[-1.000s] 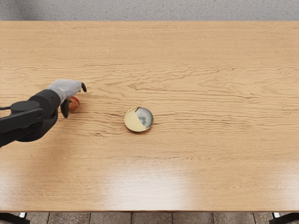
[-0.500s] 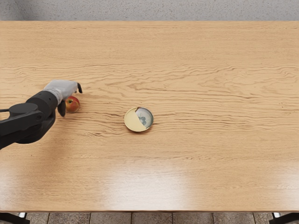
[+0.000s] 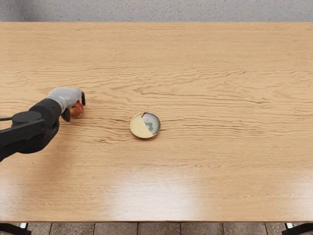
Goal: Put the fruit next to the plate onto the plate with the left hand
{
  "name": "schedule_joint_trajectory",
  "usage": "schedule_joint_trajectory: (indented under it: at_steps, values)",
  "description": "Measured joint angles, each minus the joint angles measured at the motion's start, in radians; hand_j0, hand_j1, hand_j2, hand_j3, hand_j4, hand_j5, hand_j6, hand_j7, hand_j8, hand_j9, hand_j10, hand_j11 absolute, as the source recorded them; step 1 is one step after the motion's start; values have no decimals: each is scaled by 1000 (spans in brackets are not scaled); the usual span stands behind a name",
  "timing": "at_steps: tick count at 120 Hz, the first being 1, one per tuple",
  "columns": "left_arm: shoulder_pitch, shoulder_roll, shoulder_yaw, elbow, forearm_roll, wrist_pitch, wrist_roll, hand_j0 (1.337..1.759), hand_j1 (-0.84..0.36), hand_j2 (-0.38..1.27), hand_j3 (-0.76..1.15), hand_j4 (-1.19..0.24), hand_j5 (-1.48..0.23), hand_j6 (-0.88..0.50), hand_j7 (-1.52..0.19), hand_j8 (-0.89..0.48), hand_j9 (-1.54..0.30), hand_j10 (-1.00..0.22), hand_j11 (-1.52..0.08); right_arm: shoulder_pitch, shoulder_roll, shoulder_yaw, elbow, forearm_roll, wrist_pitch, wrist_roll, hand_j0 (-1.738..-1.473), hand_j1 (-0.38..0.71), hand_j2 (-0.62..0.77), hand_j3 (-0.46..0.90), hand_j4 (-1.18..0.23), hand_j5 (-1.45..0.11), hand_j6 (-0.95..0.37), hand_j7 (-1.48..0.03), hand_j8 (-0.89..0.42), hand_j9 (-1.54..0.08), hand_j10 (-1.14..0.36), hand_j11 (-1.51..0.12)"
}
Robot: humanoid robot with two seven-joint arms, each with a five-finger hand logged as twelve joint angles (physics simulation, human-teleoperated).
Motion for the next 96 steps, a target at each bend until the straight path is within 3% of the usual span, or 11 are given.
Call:
schedule_joint_trajectory:
  at_steps: [18,24,35,52,64,77,78,96]
  values:
    - [0,-9,-1,0,-4,0,0,1654,-276,121,0,-567,-778,-429,-790,-478,-793,-599,-791,0,0,1,-1,0,-2,0,-1658,-331,-3,0,-15,-19,-15,-20,-15,-19,-15,-20]
    - [0,-8,-2,0,-8,0,0,1653,-287,219,0,-574,-835,-435,-849,-484,-850,-639,-848,0,0,1,-1,0,-2,0,-1658,-331,-3,0,-15,-19,-15,-20,-15,-19,-15,-20]
    - [-4,-9,-2,-1,-15,-2,1,1655,-309,344,-65,-541,-931,-398,-933,-462,-933,-695,-931,1,0,1,-1,0,-3,0,-1658,-331,-3,0,-15,-19,-14,-20,-15,-19,-15,-20]
    - [-18,-27,-5,-1,-29,-8,1,1653,-290,307,-33,-490,-1039,-356,-1012,-436,-1009,-749,-1007,0,0,1,-1,0,-3,0,-1658,-331,-3,0,-15,-19,-14,-20,-14,-19,-14,-20]
    - [-27,-35,-7,-7,-39,-11,0,1653,-297,367,-20,-472,-1081,-343,-1051,-415,-1039,-768,-1039,0,0,2,-5,0,-4,0,-1658,-331,-3,0,-15,-19,-14,-20,-14,-19,-15,-20]
    - [-63,-33,-9,-50,-44,-21,0,1652,-282,382,-12,-493,-1093,-356,-1068,-436,-1056,-781,-1058,1,0,4,-9,0,-6,0,-1658,-331,-3,0,-15,-19,-14,-20,-14,-19,-14,-20]
    - [-66,-33,-9,-54,-45,-23,0,1652,-264,463,-11,-492,-1097,-354,-1071,-438,-1058,-781,-1060,1,0,4,-9,0,-6,0,-1658,-331,-3,0,-15,-19,-14,-20,-14,-19,-14,-20]
    - [-123,-22,-9,-129,-83,-53,0,1653,-294,459,-5,-496,-1116,-348,-1085,-452,-1067,-792,-1069,1,0,4,-10,0,-6,0,-1658,-331,-3,0,-15,-19,-14,-20,-14,-19,-14,-20]
